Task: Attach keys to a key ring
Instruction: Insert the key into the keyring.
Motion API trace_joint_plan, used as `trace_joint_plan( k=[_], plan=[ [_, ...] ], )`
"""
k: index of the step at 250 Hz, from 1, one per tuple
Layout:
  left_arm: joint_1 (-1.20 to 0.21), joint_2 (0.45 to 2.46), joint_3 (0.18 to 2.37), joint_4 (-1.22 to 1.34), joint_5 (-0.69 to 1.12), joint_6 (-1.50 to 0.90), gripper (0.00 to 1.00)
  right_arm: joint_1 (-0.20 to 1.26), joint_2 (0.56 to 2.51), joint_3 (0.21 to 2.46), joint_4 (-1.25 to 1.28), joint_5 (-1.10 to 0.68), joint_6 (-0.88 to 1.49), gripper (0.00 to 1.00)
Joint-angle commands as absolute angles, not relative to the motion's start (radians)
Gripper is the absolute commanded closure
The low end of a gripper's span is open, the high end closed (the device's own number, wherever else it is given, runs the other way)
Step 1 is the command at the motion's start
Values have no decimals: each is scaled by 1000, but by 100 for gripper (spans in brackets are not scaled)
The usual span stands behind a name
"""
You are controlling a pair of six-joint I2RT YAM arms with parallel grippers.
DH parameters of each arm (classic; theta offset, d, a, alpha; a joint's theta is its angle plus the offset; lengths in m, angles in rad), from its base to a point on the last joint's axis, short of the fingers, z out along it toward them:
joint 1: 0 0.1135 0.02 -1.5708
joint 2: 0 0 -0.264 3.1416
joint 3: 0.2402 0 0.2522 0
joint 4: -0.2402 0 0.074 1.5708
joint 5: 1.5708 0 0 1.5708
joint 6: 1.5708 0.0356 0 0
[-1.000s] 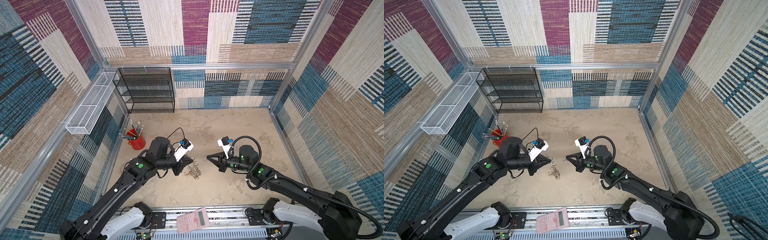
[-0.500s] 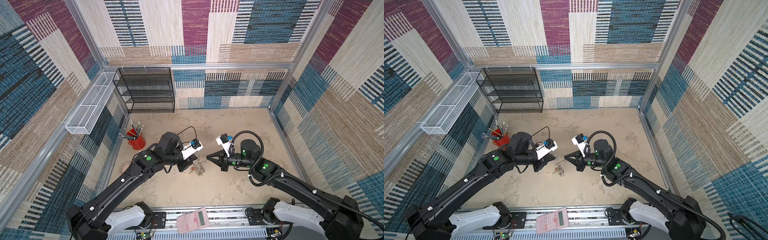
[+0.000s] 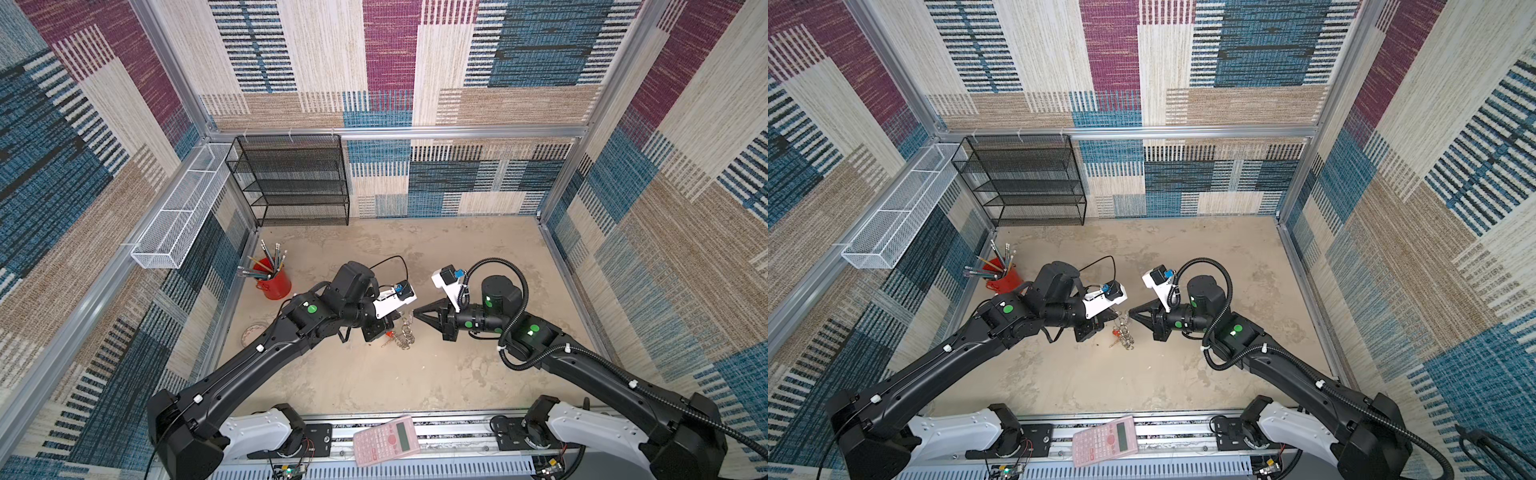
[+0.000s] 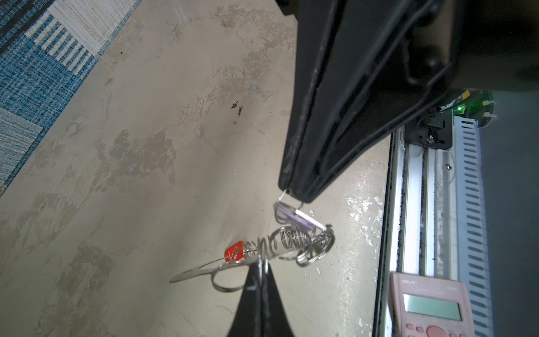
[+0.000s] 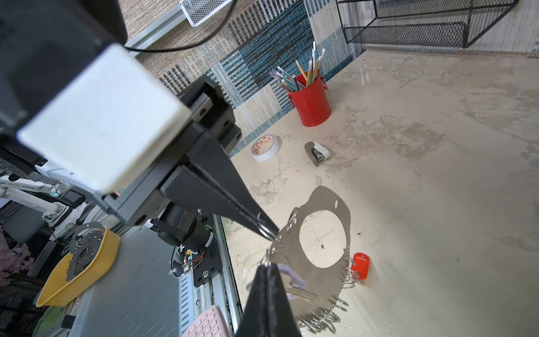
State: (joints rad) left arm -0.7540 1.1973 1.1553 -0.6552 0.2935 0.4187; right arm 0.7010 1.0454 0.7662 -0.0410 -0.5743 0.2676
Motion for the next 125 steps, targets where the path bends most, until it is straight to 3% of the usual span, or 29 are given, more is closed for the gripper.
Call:
trace_joint_plan(
  k=[1, 125],
  plan=[
    [-755, 1206, 1175, -645, 317, 363, 100, 703, 1049, 767, -22, -572, 259, 100],
    [-758, 1243, 1202, -682, 363, 305, 100, 706, 1078, 764, 3, -585, 256, 100]
  ],
)
